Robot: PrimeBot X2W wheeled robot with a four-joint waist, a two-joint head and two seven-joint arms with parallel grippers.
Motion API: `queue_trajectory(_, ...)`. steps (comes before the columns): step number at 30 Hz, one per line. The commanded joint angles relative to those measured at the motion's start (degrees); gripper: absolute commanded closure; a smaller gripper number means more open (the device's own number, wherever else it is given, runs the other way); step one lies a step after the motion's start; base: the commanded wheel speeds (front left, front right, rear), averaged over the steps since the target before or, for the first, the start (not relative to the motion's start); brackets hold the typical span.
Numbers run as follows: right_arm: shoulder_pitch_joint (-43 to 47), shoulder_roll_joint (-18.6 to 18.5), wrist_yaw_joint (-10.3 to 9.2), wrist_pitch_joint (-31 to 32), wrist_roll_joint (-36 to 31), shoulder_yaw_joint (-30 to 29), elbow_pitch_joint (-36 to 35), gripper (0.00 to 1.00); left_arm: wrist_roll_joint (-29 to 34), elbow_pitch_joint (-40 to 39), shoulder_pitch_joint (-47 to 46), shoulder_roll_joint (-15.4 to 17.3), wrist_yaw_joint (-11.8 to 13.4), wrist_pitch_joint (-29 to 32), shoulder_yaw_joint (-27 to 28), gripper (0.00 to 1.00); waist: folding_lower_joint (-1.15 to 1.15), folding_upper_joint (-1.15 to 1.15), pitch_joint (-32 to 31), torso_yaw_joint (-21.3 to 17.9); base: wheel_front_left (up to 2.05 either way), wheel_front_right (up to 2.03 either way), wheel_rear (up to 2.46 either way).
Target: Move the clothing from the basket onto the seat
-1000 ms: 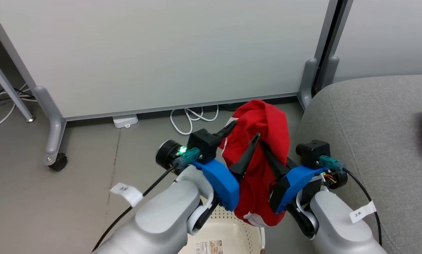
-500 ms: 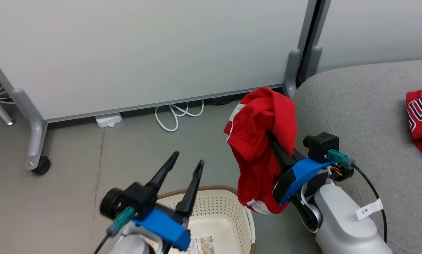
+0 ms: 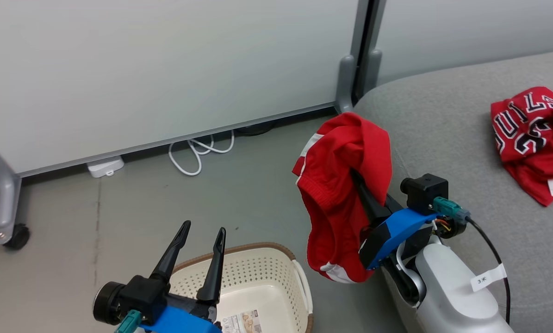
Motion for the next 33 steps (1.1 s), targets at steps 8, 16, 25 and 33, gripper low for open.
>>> queue_trajectory(8, 1.33, -0.07, 0.03, 0.95, 0.38, -0.11, -2.77, 1.0, 2.62, -0.38, -0.7, -1.63, -1.77, -0.26, 2.0, 0.0, 0.0, 0.0, 2.22, -7.18, 0.0, 0.0, 0.0)
queue_trajectory(16, 1.31, -0.04, 0.03, 0.58, 0.99, -0.31, -4.79, 1.0, 4.11, -0.74, -2.23, -1.25, -2.26, -0.27, 2.84, 0.0, 0.0, 0.0, 5.33, -15.27, 0.0, 0.0, 0.0)
queue_trajectory(25, 1.66, -0.05, 0.03, -0.92, 3.45, 0.27, -4.95, 1.0, 4.0, -0.98, -3.16, 0.23, -2.31, -0.26, 2.17, 0.0, 0.0, 0.0, 6.71, -22.32, 0.0, 0.0, 0.0)
queue_trajectory(33, 2.29, -0.02, 0.03, -2.04, 3.38, -1.58, -4.59, 1.0, 3.43, -0.29, -4.64, 0.84, -2.15, -0.26, 0.06, 0.0, 0.0, 0.0, 7.37, -23.14, 0.0, 0.0, 0.0)
